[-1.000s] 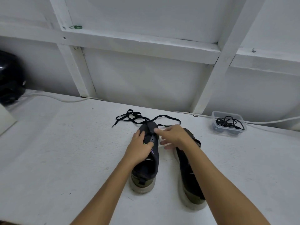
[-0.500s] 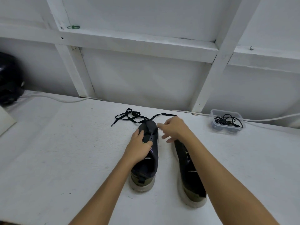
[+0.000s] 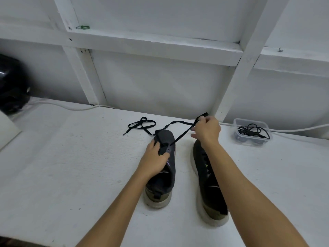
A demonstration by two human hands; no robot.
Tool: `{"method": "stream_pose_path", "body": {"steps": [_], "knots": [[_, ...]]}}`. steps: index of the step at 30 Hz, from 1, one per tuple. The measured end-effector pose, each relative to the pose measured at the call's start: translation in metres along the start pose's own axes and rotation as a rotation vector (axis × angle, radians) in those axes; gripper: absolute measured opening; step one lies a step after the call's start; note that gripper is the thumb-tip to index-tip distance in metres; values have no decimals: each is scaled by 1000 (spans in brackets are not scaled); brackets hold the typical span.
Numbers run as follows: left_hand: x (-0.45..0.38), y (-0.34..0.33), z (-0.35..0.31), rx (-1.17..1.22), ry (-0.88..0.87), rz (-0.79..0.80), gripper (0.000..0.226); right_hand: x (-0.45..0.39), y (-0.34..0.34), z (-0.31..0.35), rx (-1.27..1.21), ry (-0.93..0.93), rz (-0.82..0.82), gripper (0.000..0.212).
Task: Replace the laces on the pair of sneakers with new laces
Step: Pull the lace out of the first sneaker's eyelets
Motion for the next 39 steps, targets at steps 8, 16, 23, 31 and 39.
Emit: {"method": "stream_pose_path", "body": {"steps": [8,16,23,31,39], "knots": [[0,1,-4,0,-33,-26,65,34,-40,-29,494,-29,500,30],[-3,0,5,2,52,13,71,4,-13,-16,51,12,-2,20],[-1,1,1,30,-15,-13,60,34,-37,-34,432,-181,520,43],[-1,0,2,-29,37,14,71,5,-30,-25,423,12,290,24],[-2,-1,4,-15,56,5,73,15,-11,-15,857,184,48,61]]}}
Point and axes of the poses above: each hand's wrist, its own x-axis away from the middle knuckle, its own y-axis out of the back of the hand, z = x × y, the point moved 4 cm from there along -x, towards the middle knuckle, and after that the axes turned 4 degrees about z, right-handed, at the moved point
